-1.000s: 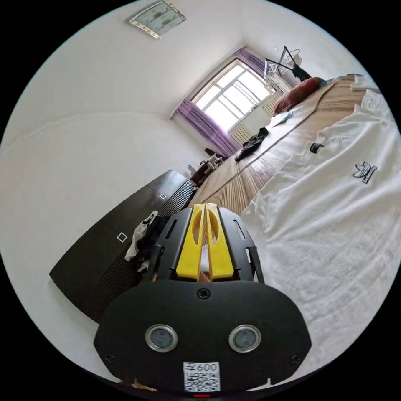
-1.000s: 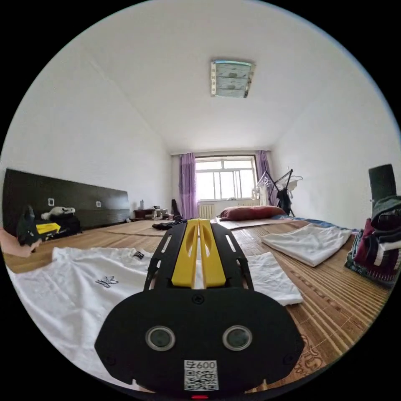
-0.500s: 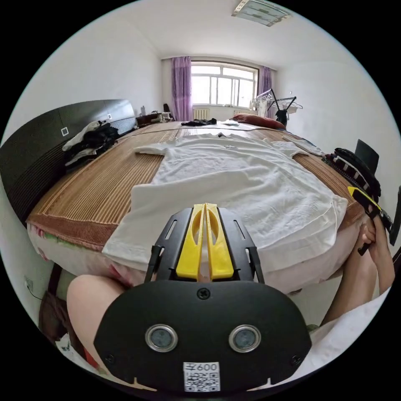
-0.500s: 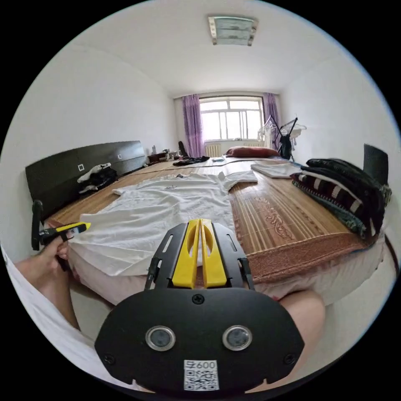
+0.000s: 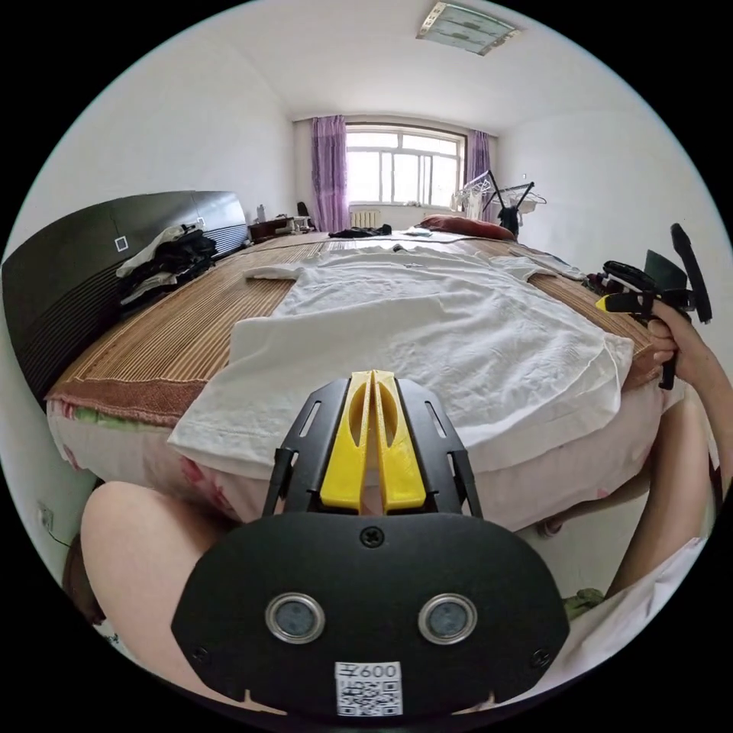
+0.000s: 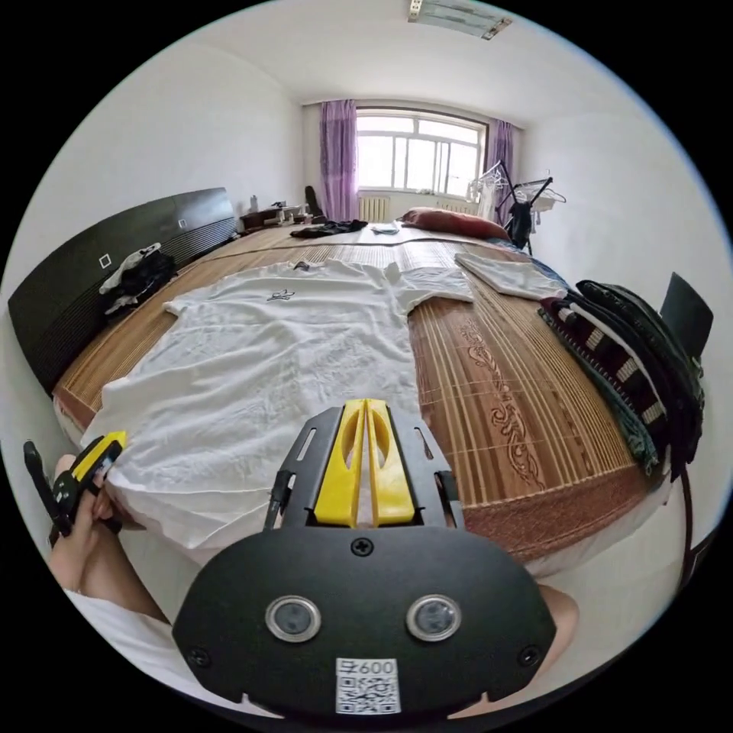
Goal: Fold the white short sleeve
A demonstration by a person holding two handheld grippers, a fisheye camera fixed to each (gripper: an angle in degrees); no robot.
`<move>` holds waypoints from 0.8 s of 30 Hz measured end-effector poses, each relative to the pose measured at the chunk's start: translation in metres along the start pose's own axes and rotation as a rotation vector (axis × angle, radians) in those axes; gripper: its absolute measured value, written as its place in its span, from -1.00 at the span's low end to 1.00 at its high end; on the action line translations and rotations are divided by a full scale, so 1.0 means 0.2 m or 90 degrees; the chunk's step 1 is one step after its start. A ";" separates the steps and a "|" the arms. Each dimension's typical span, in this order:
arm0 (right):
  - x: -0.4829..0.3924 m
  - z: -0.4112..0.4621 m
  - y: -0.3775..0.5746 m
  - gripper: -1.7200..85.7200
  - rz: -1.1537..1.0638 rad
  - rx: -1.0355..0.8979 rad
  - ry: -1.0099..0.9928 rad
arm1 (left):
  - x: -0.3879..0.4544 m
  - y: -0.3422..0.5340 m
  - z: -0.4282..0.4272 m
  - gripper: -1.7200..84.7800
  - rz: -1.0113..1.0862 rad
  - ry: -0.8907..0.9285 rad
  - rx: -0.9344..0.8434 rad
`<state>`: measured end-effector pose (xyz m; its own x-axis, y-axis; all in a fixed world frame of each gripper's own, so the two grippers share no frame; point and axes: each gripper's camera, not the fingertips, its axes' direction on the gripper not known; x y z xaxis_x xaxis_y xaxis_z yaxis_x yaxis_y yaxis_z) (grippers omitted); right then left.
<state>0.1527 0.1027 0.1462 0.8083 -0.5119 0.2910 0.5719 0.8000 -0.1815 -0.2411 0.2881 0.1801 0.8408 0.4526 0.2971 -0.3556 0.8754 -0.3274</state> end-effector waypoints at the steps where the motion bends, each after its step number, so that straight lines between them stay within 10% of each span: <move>1: 0.08 0.05 -0.02 -0.98 -0.017 -0.053 -0.058 | 0.01 0.03 -0.01 -0.95 0.008 0.003 0.006; 12: 0.31 -0.12 0.33 -0.98 -0.241 -0.265 -0.162 | -0.01 0.36 -0.09 -0.95 -0.090 0.112 0.121; 24: 0.02 0.02 0.83 -0.98 -0.062 0.152 -0.072 | 0.62 0.48 -0.33 -0.95 0.147 0.005 0.060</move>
<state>0.2507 0.2338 0.1206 0.7229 -0.5628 0.4010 0.5861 0.8067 0.0757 -0.1450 0.4177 0.1263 0.7357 0.6419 0.2163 -0.5755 0.7607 -0.3003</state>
